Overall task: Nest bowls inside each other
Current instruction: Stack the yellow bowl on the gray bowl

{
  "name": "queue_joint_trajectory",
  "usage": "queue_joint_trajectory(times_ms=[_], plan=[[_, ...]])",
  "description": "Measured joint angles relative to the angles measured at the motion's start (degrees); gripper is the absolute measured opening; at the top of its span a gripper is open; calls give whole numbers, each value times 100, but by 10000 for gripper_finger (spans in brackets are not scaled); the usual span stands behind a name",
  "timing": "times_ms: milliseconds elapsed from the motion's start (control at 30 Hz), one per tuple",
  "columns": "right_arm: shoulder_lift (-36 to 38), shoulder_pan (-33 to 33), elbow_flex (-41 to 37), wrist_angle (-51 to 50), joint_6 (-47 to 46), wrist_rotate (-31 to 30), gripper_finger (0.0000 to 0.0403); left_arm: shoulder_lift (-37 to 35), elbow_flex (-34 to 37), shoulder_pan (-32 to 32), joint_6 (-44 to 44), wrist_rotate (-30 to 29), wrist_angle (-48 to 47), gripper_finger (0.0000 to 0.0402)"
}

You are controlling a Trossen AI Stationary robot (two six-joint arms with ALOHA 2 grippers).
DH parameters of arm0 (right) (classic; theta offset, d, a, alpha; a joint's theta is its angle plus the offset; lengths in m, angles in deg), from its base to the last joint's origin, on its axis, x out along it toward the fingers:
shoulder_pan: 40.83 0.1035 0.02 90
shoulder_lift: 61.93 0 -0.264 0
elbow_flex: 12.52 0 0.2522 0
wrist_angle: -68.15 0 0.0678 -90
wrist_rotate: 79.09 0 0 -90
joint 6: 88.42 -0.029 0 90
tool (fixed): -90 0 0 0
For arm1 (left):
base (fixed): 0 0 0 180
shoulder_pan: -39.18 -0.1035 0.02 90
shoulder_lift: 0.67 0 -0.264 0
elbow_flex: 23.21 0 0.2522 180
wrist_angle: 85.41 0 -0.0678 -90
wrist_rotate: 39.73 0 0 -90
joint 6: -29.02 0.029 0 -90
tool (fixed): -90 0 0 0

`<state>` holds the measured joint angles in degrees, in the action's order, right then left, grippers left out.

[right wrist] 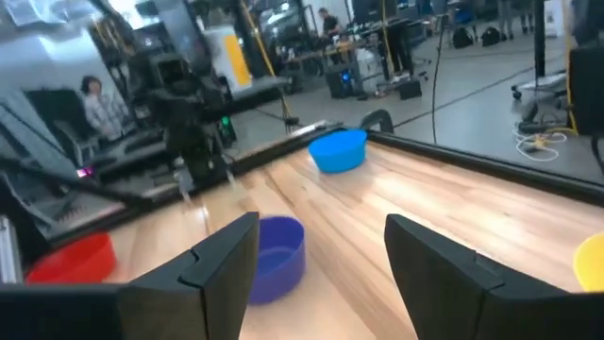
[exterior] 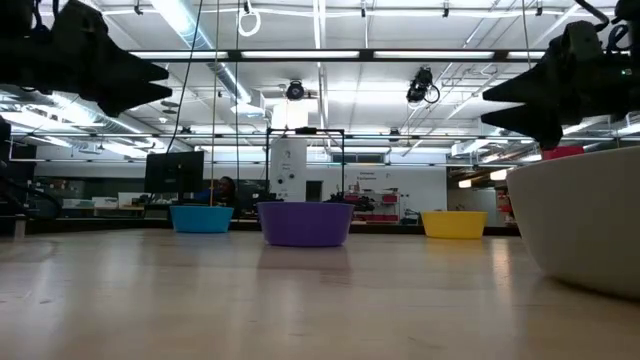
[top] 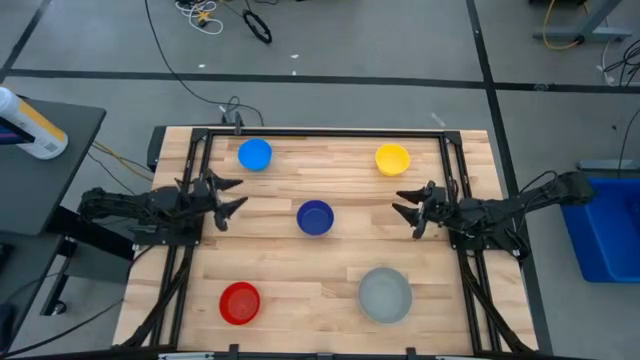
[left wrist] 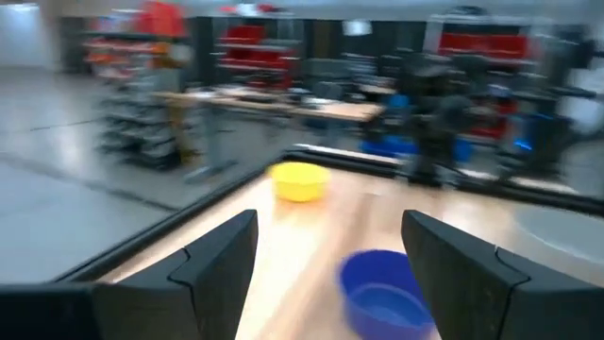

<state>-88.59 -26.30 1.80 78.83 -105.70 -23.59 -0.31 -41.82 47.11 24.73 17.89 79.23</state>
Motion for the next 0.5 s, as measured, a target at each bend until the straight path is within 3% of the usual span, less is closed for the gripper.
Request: queue_joint_trajectory(times_ms=[133,333,500], plan=[[-4,3,0,13,319,77,231,0,0,0,-234,8,-178,273],[-105,-71,0,-170,609,-1015,226,0,0,0,-377,100,-241,273],[-423,-288,29,-189,803,-541,185,0,0,0,-211,302,-330,273]])
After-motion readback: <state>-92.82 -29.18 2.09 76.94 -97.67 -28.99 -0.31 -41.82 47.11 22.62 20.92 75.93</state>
